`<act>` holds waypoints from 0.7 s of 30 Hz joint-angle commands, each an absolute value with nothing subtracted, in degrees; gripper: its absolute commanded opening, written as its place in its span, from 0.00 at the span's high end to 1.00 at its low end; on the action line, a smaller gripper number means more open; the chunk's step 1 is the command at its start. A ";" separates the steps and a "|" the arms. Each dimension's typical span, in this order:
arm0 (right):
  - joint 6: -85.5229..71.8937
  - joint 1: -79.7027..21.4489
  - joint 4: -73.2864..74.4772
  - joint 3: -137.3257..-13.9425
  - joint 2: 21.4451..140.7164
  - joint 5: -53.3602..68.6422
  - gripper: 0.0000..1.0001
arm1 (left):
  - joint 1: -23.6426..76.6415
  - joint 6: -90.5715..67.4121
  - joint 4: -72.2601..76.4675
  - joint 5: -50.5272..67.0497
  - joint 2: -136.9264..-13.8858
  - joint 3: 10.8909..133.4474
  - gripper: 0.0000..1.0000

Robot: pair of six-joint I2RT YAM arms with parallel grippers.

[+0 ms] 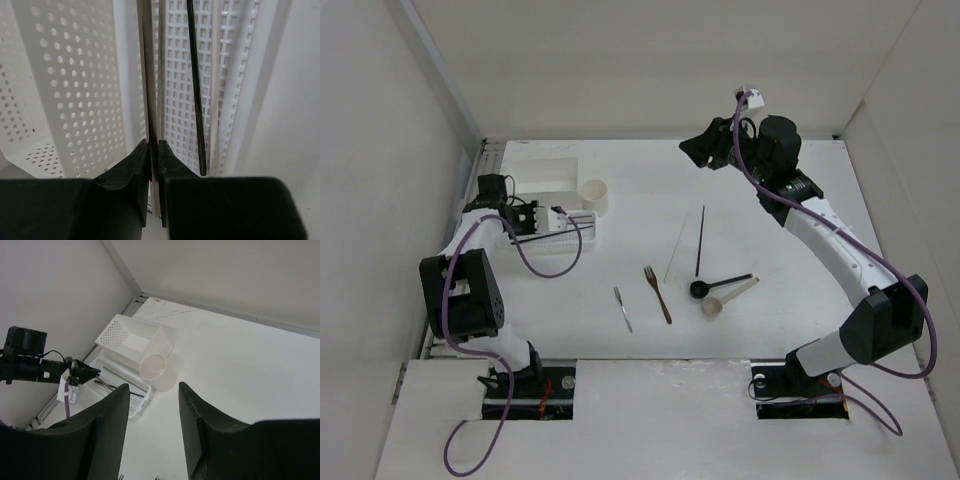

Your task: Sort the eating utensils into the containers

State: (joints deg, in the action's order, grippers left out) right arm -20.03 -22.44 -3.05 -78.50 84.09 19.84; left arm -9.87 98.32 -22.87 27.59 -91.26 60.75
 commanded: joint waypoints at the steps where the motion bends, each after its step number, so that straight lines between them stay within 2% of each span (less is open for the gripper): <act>1: -18.98 -22.06 -4.31 -79.54 83.76 18.90 0.51 | -10.02 101.60 -21.62 28.21 -91.76 60.21 1.00; 15: -18.46 -22.06 -2.11 -79.01 83.23 17.32 0.51 | -10.02 103.18 -21.27 27.69 -93.34 58.36 1.00; 21: -18.46 -22.06 -1.58 -79.54 83.23 17.31 0.51 | -10.02 99.68 -19.95 27.69 -94.39 58.97 0.85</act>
State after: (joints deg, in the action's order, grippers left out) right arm -19.22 -22.44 -1.06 -78.50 84.09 17.82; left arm -9.87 101.10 -20.05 26.83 -94.39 58.83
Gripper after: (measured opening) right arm 0.493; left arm 0.138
